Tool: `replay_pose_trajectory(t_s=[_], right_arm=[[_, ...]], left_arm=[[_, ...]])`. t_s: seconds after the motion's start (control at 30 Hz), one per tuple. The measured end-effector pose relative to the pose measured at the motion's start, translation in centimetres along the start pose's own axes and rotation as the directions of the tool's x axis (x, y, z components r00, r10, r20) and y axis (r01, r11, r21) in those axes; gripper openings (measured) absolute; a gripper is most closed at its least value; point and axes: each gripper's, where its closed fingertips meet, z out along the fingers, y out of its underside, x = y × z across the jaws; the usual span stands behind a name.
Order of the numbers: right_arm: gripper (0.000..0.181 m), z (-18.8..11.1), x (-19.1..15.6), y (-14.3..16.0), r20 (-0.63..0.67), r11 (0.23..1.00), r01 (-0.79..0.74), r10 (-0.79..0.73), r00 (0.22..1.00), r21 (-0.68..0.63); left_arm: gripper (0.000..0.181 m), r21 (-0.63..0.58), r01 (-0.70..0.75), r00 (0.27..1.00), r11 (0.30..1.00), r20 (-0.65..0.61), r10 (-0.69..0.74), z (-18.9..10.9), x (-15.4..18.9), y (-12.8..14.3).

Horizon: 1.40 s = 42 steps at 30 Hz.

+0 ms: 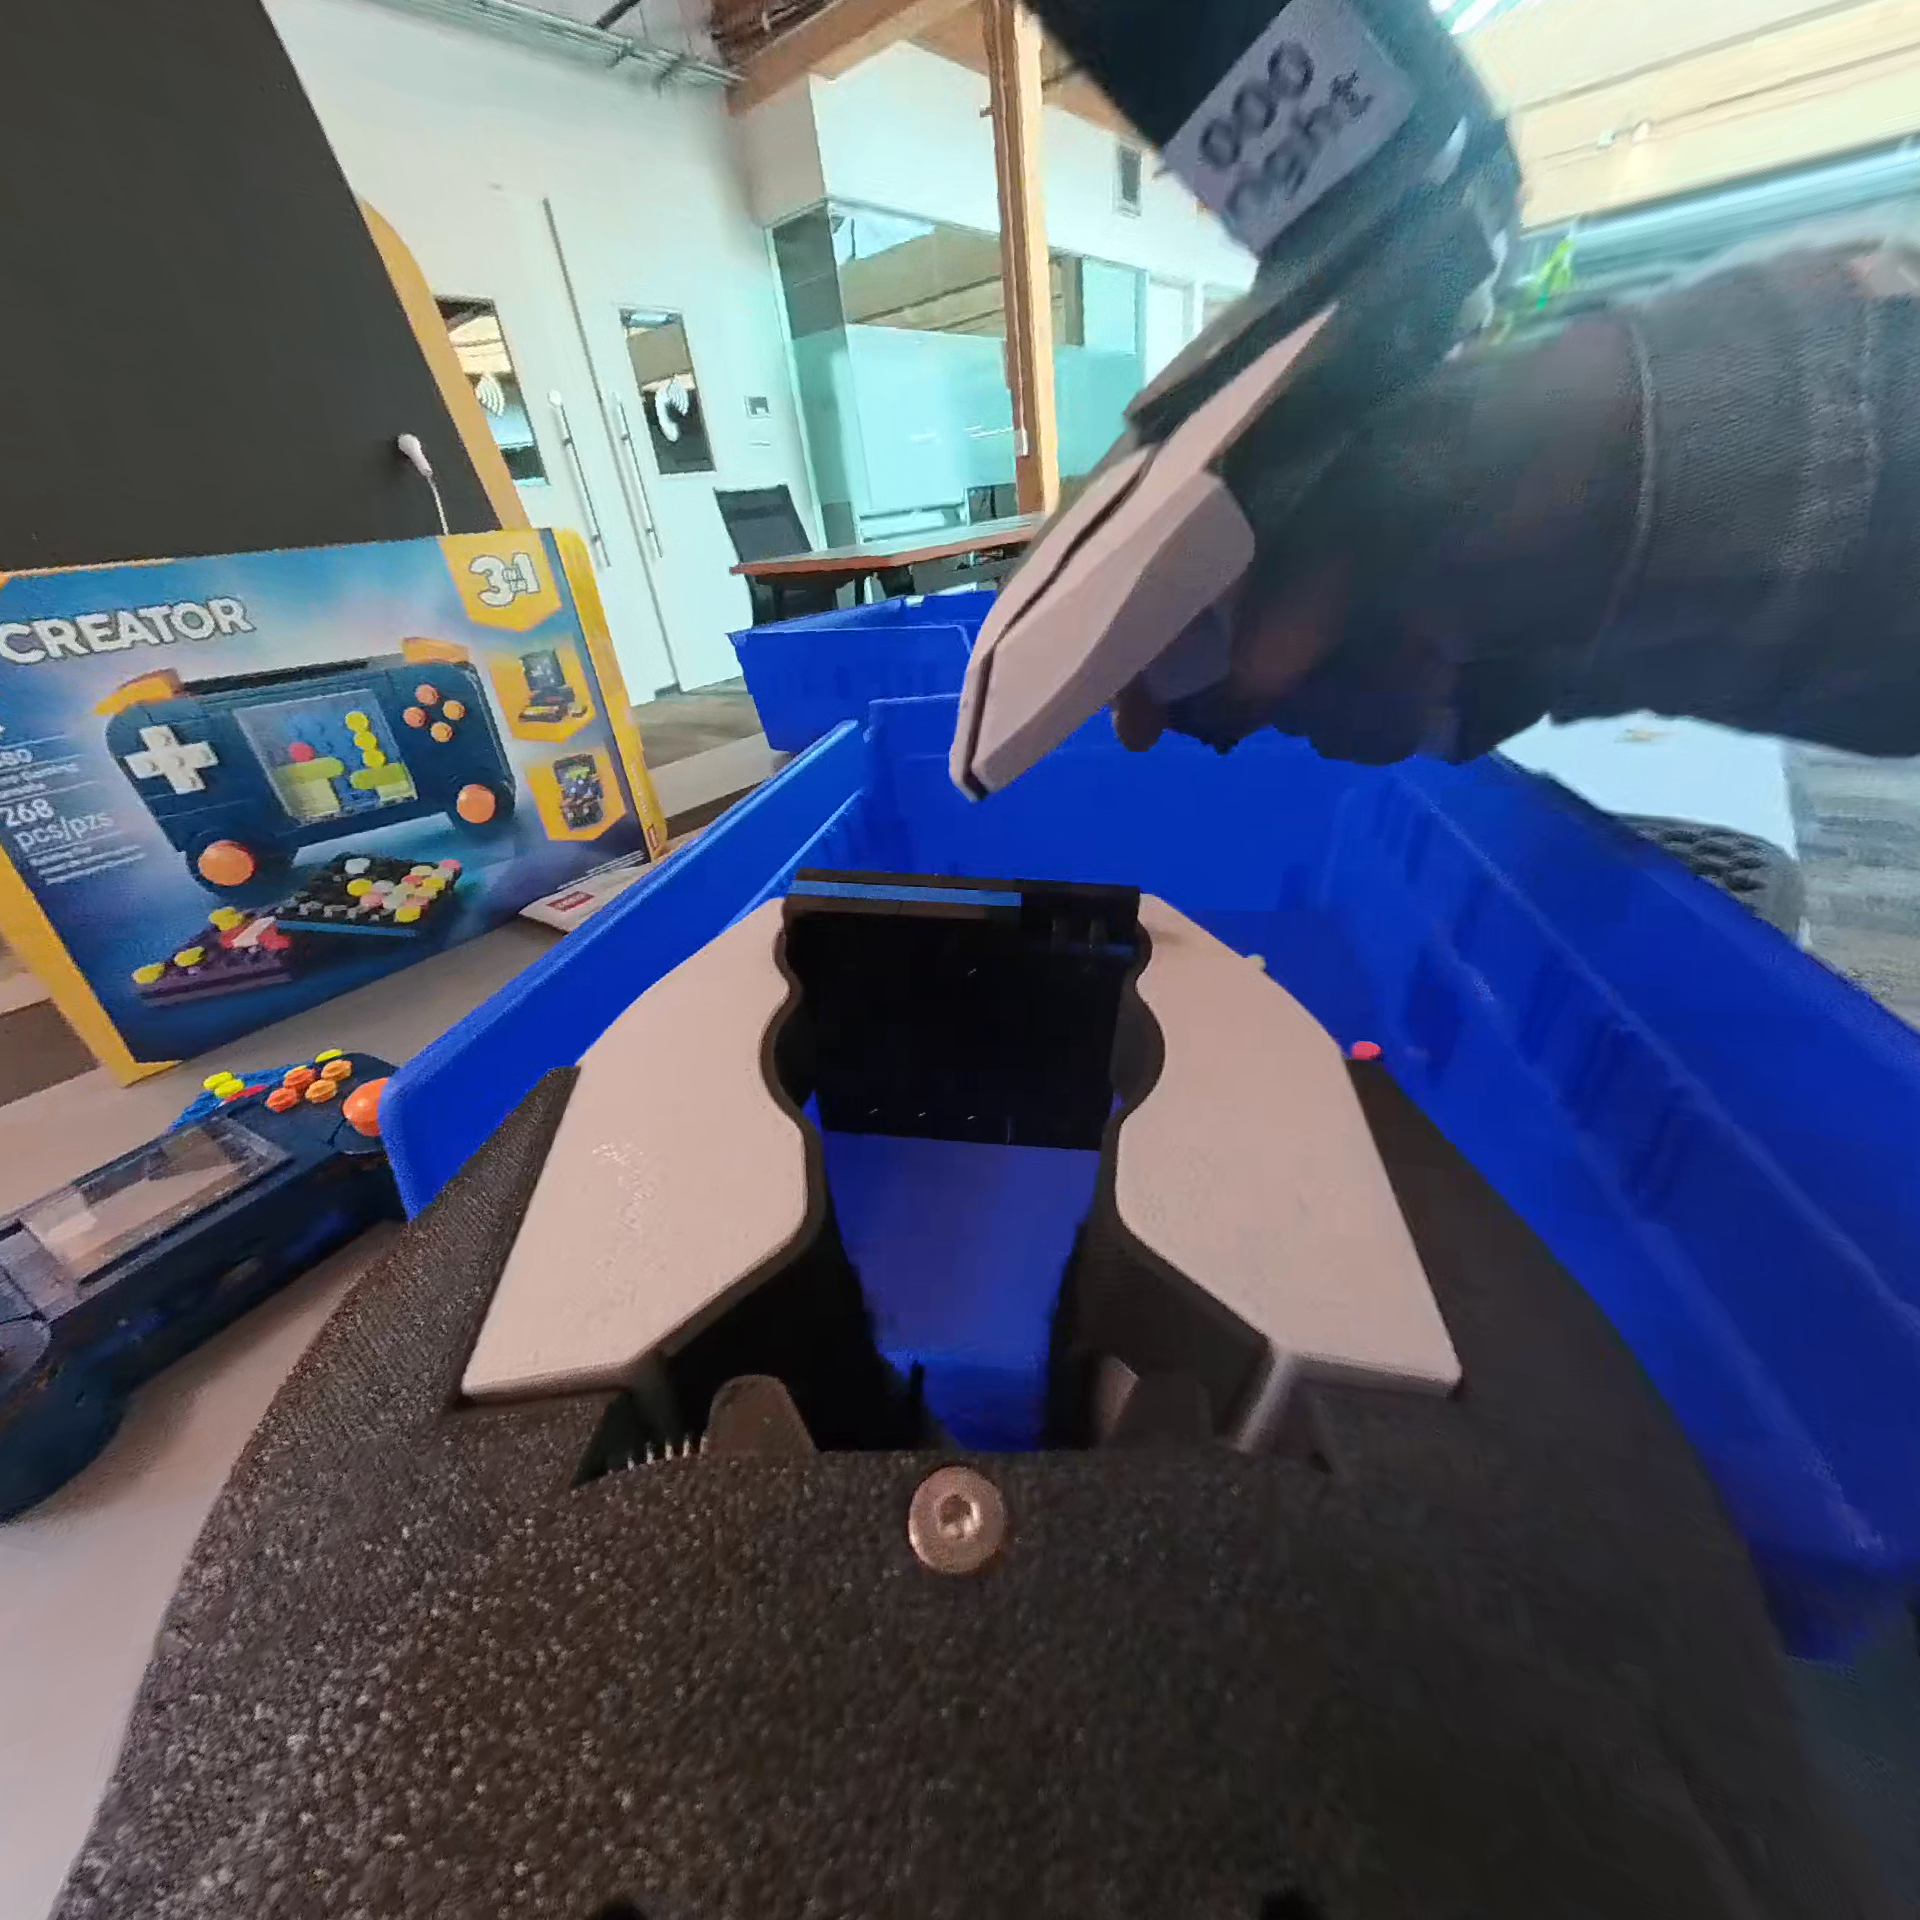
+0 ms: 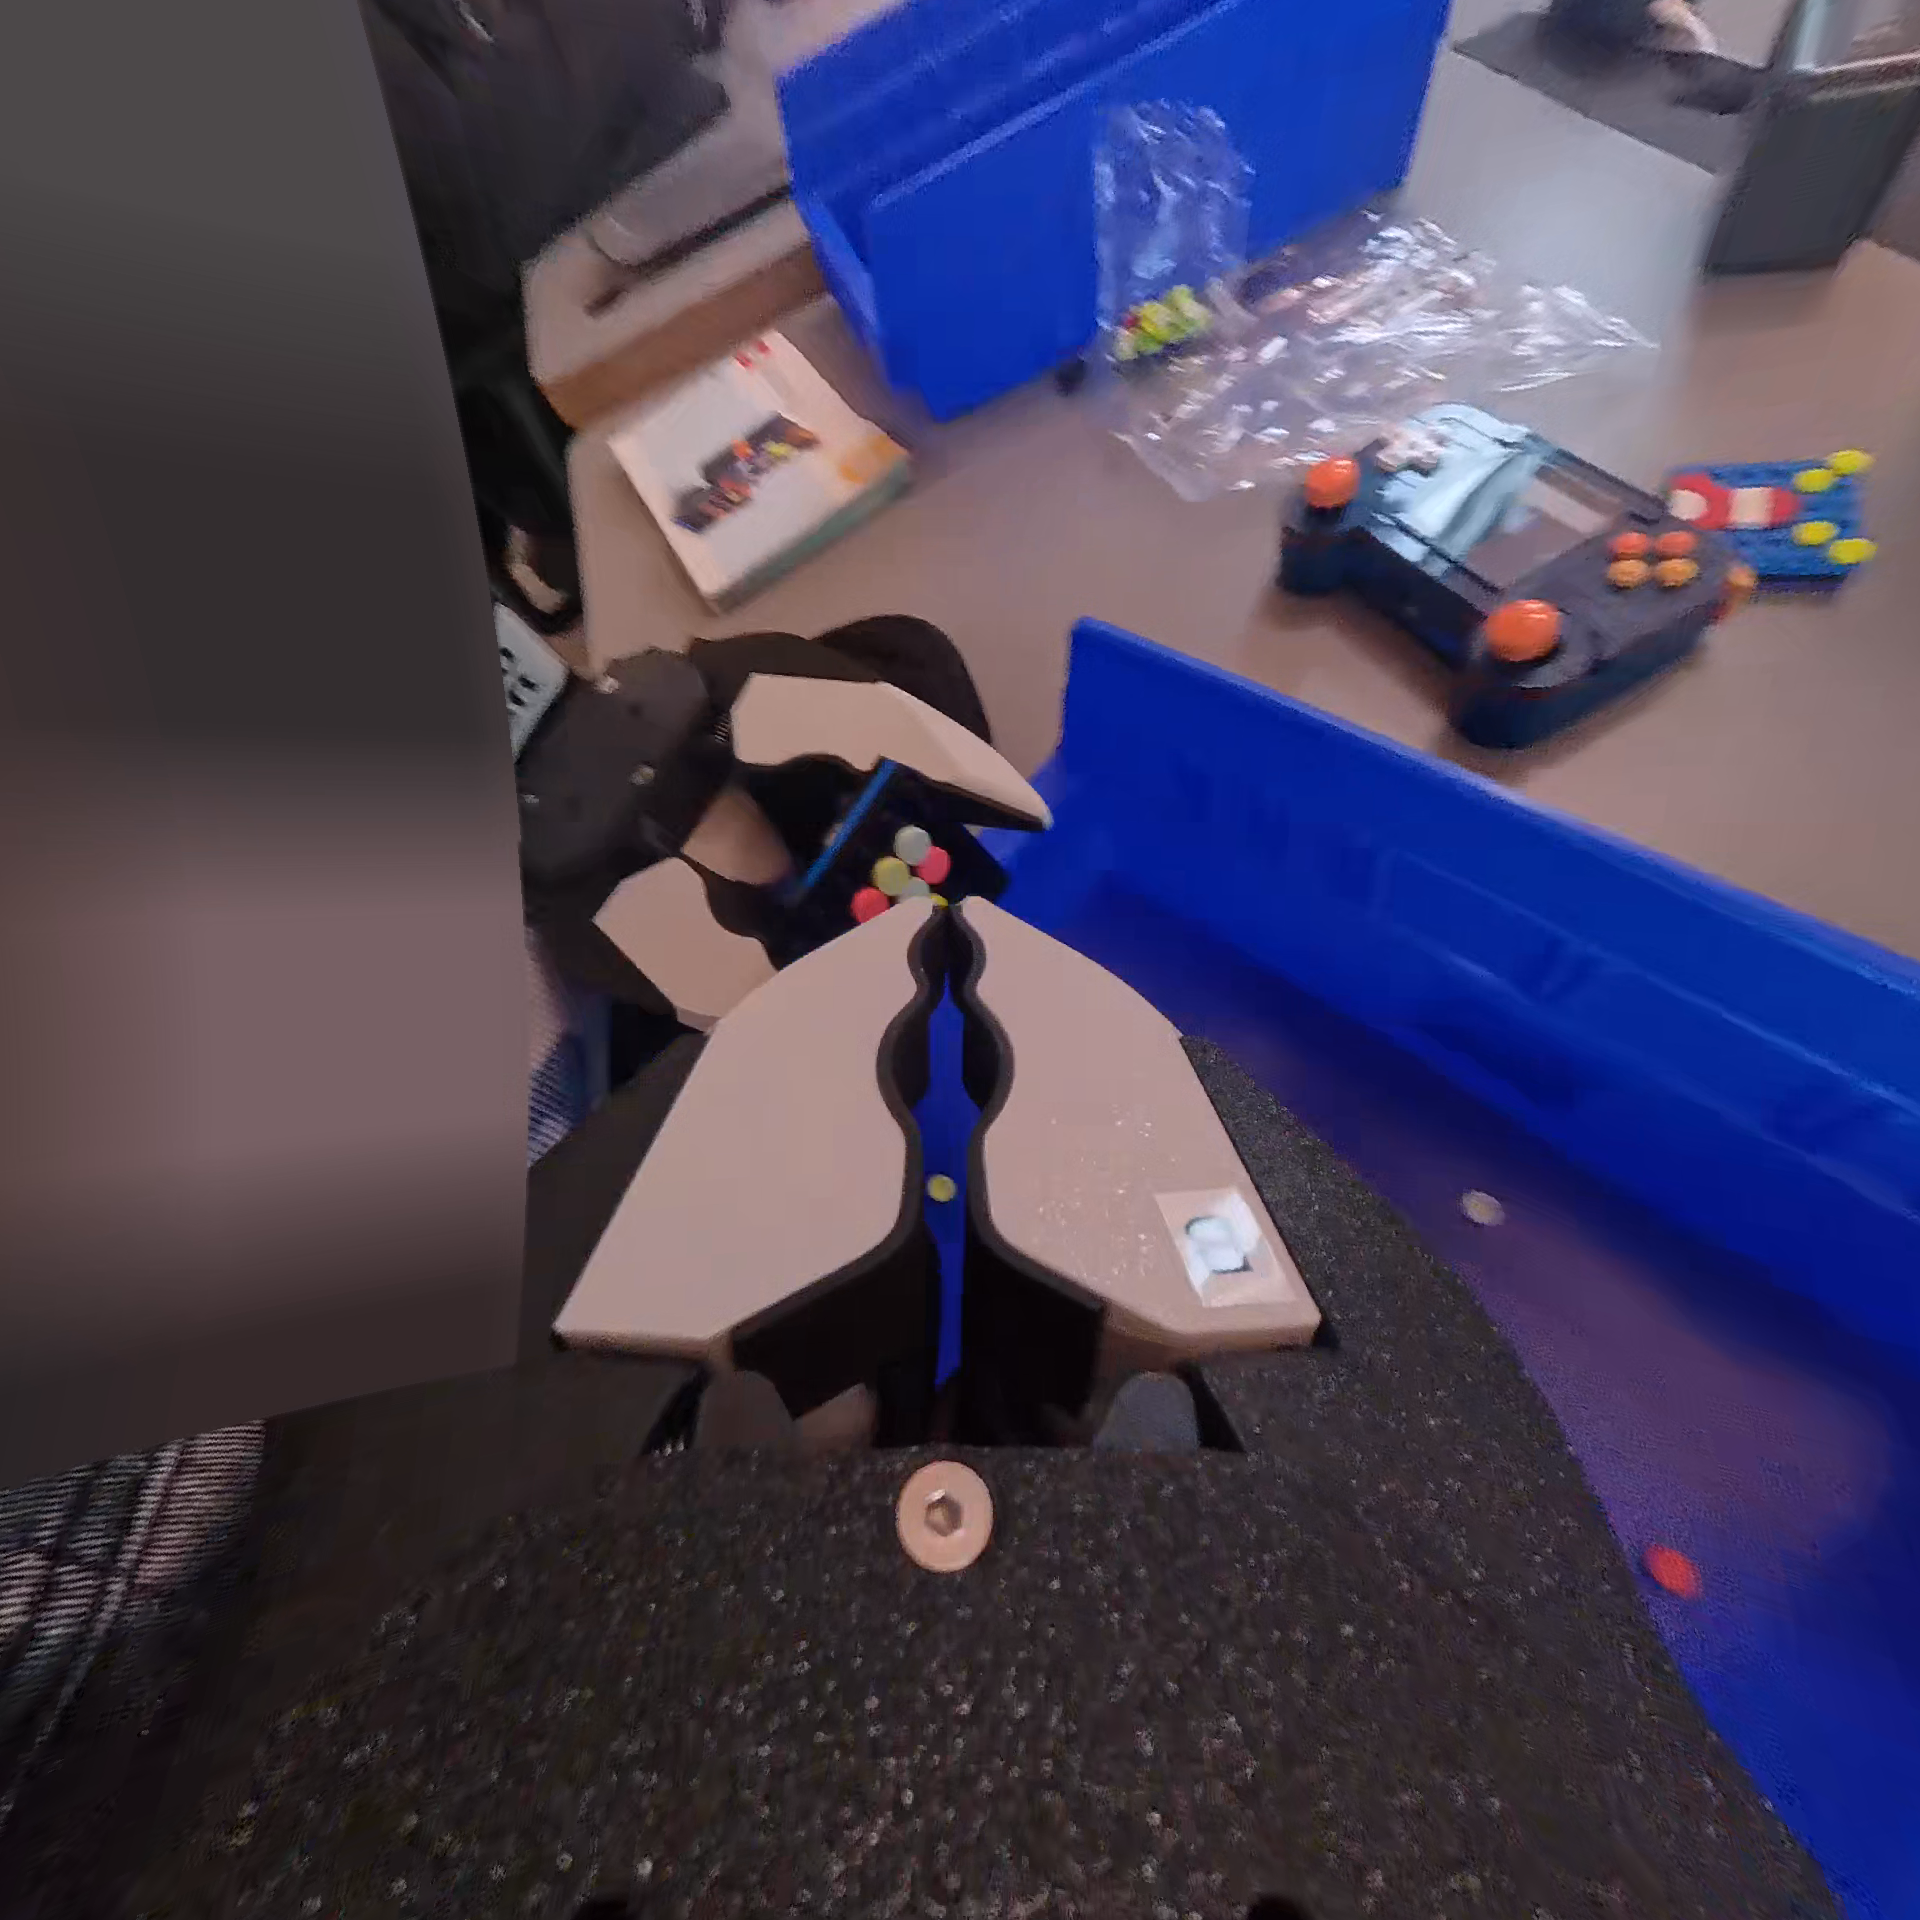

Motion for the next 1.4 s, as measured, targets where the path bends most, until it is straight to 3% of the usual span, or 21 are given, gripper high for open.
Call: replay_pose_trajectory(t_s=[0.13, 0.23, 0.63, 0.93, 1.03, 1.13, 1.33, 1.4], right_arm=[[0.013, 1.1, -1.9, 1.1, 0.157, 0.998, -0.061, 0.065, 0.985, -0.034], [0.013, 1.4, -2.3, 1.0, 0.201, 0.998, -0.058, 0.062, 0.978, -0.03], [0.012, 1.7, -2.3, 1.6, 0.244, 0.998, -0.039, 0.052, 0.968, -0.059], [0.037, 1.6, -2.0, 2.7, 0.31, 0.977, -0.11, 0.163, 0.937, -0.181], [0.03, 1.7, -2.4, 2.7, 0.34, 0.981, -0.097, 0.15, 0.928, -0.168], [0.034, 1.7, -2.0, 3.1, 0.299, 0.981, -0.093, 0.141, 0.944, -0.169], [0.015, 1.9, -1.9, 3.0, 0.219, 0.982, -0.093, 0.128, 0.967, -0.162], [0.008, 2.2, -1.4, 3.4, 0.139, 0.978, -0.08, 0.108, 0.984, -0.191]], left_arm=[[0.055, 0.049, 0.031, 0.999, 0.998, -0.024, -0.03, -0.1, 0.5, -0.5], [0.055, 0.055, 0.043, 0.998, 0.998, -0.038, -0.041, -0.1, 0.7, -0.5], [0.055, 0.061, 0.095, 0.991, 0.994, -0.095, -0.089, -0.1, 1.4, -0.4], [0.055, 0.072, 0.029, 0.991, 0.997, -0.132, -0.02, -0.1, 2.5, -0.5], [0.055, 0.061, 0.042, 0.991, 0.997, -0.132, -0.034, -0.2, 2.6, -0.3], [0.055, 0.023, 0.036, 0.991, 0.999, -0.129, -0.033, -0.1, 2.7, 0.2], [0.054, -0.056, 0.061, 0.993, 0.997, -0.095, -0.066, 0.0, 1.9, 1.0], [0.054, -0.145, 0.063, 0.994, 0.987, -0.075, -0.074, 0.1, 1.6, 2.2]])
